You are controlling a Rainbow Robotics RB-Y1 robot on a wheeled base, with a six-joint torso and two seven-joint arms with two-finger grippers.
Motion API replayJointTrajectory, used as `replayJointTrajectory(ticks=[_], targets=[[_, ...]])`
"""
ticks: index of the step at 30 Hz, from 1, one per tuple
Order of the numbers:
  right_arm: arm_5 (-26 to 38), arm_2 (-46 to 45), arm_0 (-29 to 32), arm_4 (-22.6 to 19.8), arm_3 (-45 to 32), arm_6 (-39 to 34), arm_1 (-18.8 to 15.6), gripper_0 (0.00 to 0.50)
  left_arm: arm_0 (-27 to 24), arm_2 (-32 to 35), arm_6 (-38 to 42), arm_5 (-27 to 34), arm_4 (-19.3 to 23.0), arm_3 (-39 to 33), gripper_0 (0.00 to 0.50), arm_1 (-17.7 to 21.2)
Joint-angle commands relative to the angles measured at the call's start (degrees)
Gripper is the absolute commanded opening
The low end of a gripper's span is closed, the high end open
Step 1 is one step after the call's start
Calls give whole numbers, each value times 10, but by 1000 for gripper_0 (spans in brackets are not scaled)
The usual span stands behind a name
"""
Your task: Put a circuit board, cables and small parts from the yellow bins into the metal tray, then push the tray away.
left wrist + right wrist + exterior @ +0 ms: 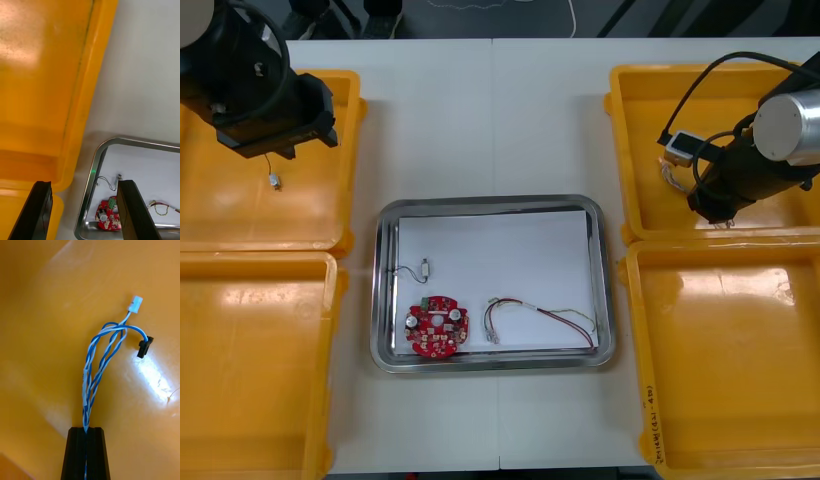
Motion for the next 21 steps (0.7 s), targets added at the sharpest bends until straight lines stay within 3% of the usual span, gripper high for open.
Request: replayJointTrajectory(ticks=[1,10,21], targets=[[41,-40,-36,-11,-26,30,-19,0,-28,30,-61,4,-10,25,500,26],[131,-67,-75,-32,-68,32,-19,0,-39,31,-74,-27,-34,105,500,31],[193,-76,-101,-145,-107,18,-19,0,-61,30,-86,-99,-47,206,500,31]])
